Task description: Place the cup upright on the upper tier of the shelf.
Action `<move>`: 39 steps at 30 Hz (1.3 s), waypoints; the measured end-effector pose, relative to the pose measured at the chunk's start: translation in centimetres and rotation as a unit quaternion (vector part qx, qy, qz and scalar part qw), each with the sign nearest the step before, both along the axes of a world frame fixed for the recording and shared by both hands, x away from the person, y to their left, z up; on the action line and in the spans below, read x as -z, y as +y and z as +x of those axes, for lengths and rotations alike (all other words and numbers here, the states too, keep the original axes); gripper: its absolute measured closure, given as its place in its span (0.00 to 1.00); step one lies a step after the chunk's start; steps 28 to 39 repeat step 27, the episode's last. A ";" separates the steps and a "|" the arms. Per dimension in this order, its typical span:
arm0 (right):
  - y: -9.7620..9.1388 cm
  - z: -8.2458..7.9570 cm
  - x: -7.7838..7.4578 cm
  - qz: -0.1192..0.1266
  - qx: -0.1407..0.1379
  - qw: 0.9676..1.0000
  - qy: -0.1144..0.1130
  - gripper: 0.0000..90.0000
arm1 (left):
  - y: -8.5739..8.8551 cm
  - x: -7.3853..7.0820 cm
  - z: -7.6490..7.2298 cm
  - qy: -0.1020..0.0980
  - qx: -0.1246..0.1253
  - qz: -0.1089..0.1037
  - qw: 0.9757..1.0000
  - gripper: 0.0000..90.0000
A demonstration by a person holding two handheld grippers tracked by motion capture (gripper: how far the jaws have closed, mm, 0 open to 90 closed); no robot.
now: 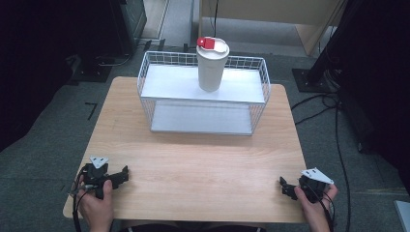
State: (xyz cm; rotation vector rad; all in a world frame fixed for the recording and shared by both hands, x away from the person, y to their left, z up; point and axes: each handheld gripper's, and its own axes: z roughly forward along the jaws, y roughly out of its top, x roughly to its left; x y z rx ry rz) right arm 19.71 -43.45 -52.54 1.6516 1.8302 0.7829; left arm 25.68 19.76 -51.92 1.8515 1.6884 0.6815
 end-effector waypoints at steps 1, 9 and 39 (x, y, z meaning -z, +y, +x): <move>0.0 0.0 0.0 -0.004 0.002 1.000 0.002 0.00 | 0.0 0.0 0.0 0.000 0.000 0.000 1.000 0.00; -0.3 -0.3 0.1 0.008 0.010 1.000 0.013 0.00 | 0.0 0.0 0.0 0.000 0.000 0.000 1.000 0.00; -0.2 -0.6 0.1 0.019 0.006 1.000 0.019 0.00 | 0.0 0.0 0.0 0.000 0.000 0.000 1.000 0.00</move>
